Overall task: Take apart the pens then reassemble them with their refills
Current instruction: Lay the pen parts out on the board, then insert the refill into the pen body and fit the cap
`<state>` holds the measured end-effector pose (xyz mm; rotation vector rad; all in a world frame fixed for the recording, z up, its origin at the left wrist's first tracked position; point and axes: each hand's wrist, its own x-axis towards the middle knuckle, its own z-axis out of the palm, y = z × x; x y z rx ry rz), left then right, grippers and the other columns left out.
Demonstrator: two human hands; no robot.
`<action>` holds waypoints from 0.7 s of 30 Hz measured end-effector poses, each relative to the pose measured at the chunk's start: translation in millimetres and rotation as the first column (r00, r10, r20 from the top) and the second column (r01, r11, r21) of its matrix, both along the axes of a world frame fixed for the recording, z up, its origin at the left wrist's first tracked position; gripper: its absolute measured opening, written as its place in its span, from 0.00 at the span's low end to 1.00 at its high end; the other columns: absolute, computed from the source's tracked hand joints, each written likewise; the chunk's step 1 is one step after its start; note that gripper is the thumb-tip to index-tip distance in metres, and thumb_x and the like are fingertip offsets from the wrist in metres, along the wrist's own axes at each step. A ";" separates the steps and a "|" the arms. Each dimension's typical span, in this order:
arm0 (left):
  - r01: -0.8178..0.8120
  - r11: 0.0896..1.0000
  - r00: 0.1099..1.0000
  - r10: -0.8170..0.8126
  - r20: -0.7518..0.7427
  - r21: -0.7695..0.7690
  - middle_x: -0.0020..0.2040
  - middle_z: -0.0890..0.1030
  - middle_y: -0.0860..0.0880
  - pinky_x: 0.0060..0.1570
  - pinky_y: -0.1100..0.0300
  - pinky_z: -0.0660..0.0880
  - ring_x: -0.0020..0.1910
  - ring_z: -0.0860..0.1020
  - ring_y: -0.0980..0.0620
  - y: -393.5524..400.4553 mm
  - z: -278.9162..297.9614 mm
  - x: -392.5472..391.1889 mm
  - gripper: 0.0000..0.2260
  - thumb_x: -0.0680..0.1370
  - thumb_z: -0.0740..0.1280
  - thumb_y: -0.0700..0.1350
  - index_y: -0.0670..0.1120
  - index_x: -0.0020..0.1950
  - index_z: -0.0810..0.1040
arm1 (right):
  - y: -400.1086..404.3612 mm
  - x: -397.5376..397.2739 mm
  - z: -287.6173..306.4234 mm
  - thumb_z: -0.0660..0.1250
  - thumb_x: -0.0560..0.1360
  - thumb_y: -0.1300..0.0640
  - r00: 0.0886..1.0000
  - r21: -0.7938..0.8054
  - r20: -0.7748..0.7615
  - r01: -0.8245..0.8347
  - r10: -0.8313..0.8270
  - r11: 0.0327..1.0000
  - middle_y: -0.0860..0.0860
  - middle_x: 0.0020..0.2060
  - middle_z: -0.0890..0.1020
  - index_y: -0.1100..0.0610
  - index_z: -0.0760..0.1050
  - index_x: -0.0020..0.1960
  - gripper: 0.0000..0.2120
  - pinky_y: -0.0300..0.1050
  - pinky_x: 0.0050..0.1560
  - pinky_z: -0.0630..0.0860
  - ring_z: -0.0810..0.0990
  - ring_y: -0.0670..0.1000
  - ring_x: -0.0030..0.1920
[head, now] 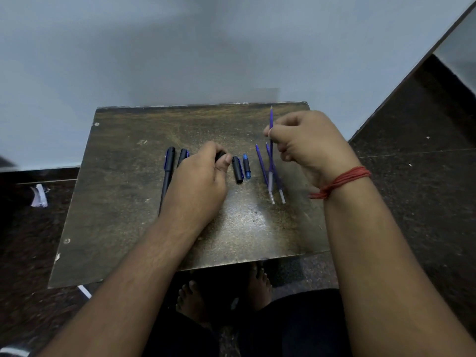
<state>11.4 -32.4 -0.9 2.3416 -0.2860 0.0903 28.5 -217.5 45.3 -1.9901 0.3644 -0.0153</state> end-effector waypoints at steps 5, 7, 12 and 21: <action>-0.004 1.000 1.000 0.004 -0.001 -0.009 0.34 0.75 0.56 0.28 0.60 0.63 0.30 0.73 0.59 0.4 1.5 -0.2 0.08 0.83 0.59 0.51 0.49 0.48 0.73 | 4.0 4.6 5.3 0.66 0.77 0.66 0.973 0.617 0.084 0.120 -0.217 0.778 0.48 0.25 0.75 0.61 0.78 0.40 0.07 0.38 0.27 0.63 0.71 0.46 0.28; -0.003 1.000 1.000 0.003 0.008 0.008 0.33 0.73 0.57 0.28 0.63 0.60 0.30 0.71 0.60 0.1 2.7 -0.7 0.07 0.83 0.59 0.52 0.51 0.48 0.72 | 5.9 5.5 2.6 0.65 0.78 0.66 0.940 0.701 0.114 0.153 -0.322 0.697 0.48 0.25 0.76 0.61 0.77 0.41 0.07 0.37 0.27 0.65 0.73 0.46 0.28; 0.000 1.000 1.000 0.000 0.028 0.015 0.34 0.72 0.58 0.27 0.66 0.58 0.31 0.70 0.60 0.4 1.0 0.2 0.09 0.83 0.59 0.51 0.48 0.52 0.75 | 14.4 7.6 -8.3 0.66 0.78 0.66 0.909 0.693 0.164 0.170 -0.383 0.700 0.51 0.30 0.78 0.61 0.78 0.44 0.05 0.37 0.28 0.70 0.76 0.46 0.30; 0.039 0.999 0.999 -0.039 0.031 0.019 0.33 0.73 0.56 0.29 0.59 0.62 0.31 0.72 0.58 0.0 0.0 -0.2 0.10 0.83 0.59 0.51 0.46 0.53 0.76 | 24.8 7.0 -14.7 0.67 0.78 0.65 0.936 0.538 0.245 0.085 -0.252 0.839 0.51 0.33 0.81 0.60 0.80 0.44 0.05 0.39 0.31 0.73 0.78 0.48 0.33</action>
